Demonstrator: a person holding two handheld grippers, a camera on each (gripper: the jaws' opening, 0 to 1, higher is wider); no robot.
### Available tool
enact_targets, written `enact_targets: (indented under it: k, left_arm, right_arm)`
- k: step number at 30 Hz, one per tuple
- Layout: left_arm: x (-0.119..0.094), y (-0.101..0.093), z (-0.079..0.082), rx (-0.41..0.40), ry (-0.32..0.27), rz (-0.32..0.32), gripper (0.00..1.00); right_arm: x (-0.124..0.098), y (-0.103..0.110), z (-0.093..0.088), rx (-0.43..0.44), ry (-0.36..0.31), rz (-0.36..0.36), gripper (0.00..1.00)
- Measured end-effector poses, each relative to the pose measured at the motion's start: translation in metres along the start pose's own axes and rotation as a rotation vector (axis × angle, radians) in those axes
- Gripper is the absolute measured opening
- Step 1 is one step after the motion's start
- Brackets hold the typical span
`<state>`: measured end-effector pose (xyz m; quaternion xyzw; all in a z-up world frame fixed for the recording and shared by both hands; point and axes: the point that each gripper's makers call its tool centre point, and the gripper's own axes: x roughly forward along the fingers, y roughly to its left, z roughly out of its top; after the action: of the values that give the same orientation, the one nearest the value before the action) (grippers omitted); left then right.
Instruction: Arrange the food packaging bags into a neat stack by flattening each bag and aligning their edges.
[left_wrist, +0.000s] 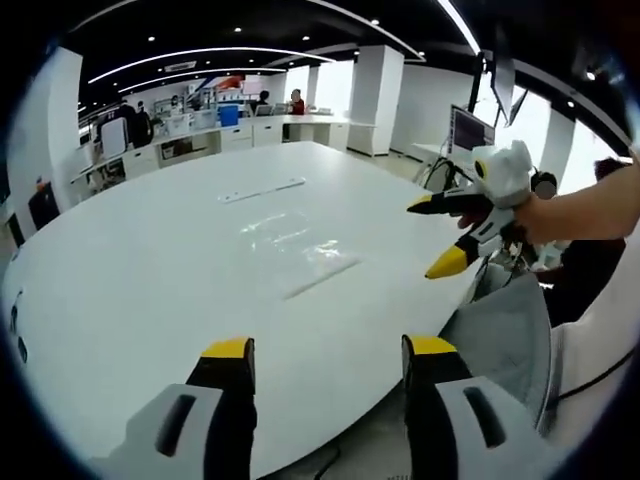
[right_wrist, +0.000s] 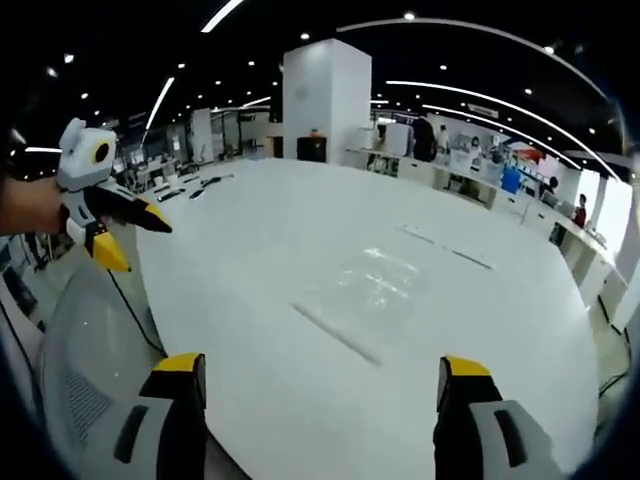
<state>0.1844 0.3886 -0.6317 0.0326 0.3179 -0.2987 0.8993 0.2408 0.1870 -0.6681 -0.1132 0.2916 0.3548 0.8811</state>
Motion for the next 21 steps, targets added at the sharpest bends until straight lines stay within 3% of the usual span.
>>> enact_targets:
  k: [15, 21]
  left_arm:
    - [-0.005, -0.002, -0.007, -0.031, -0.018, -0.002, 0.68]
    - [-0.004, -0.002, -0.015, -0.049, -0.030, 0.000, 0.74]
  right_arm:
    - [-0.024, 0.010, -0.005, 0.127, -0.026, -0.019, 1.00]
    - [-0.028, 0.017, -0.006, 0.130, -0.040, -0.017, 1.00]
